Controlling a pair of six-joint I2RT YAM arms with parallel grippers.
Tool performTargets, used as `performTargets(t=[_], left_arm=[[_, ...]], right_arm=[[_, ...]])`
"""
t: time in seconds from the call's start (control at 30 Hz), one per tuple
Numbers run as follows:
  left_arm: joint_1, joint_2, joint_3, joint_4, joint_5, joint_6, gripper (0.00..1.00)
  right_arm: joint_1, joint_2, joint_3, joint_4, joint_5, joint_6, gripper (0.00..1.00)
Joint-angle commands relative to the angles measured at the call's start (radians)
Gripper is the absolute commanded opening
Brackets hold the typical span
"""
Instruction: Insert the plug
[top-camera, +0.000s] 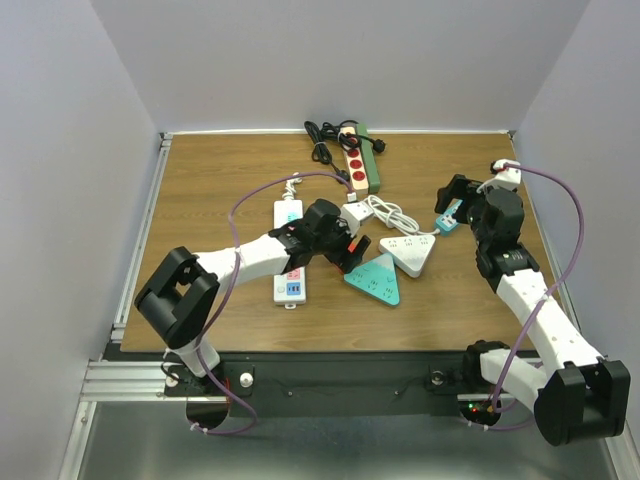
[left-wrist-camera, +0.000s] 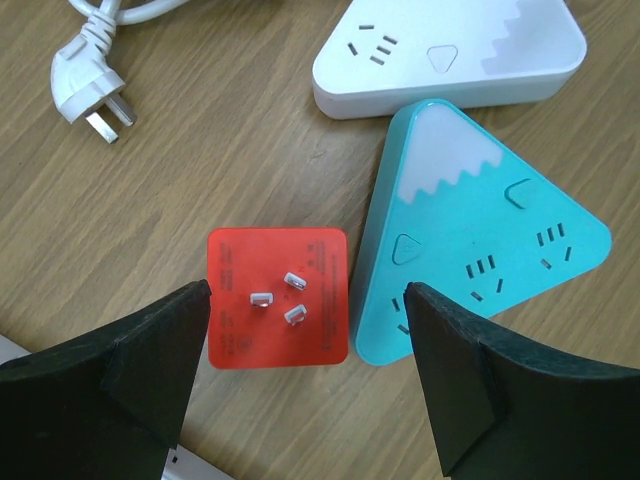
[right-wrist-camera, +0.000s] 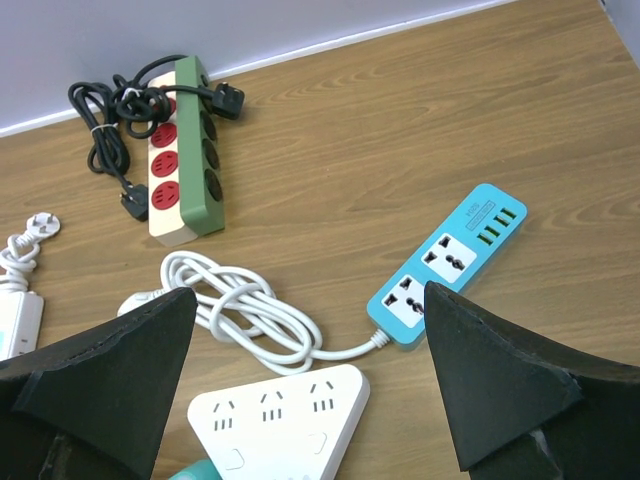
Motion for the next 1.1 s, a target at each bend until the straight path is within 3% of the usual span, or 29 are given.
performTargets(t=[0.0,0.3,0.43,0.63,0.67,0.7,0.87,1.07], left_arm=[[-0.005,0.013,0.045,0.019,-0.012,0.047,0.90],[-0.005,0.082,0.045,0.013,-0.049,0.063,0.89],[-0.005,0.111,0.047,0.013,-0.051,0.069,0.80],[-0.002,0.142,0.038,0.011,-0.015,0.069,0.21],[-0.003,0.140,0.038,0.011,-0.009,0.064,0.04],[-0.002,0.128,0.035,0.011,0.003,0.057,0.00],[0.004,-0.005,-0.019,0.081,-0.008,0.025,0.00],[0.011,-0.339,-0.155,0.399,0.097,-0.043,0.00]], right_arm=[[0.002,-0.010,0.059,0.012,-0.018,-0.002,1.00],[0.002,-0.006,0.064,0.008,-0.044,0.000,1.00],[0.002,0.000,0.068,0.005,-0.062,0.002,1.00],[0.000,0.017,0.107,-0.023,-0.145,0.038,1.00],[0.002,0.025,0.119,-0.035,-0.160,0.060,1.00],[0.002,0.031,0.137,-0.043,-0.221,0.072,1.00],[0.002,0.102,0.222,-0.119,-0.425,0.196,1.00],[0.002,0.229,0.315,-0.126,-0.787,0.392,1.00]])
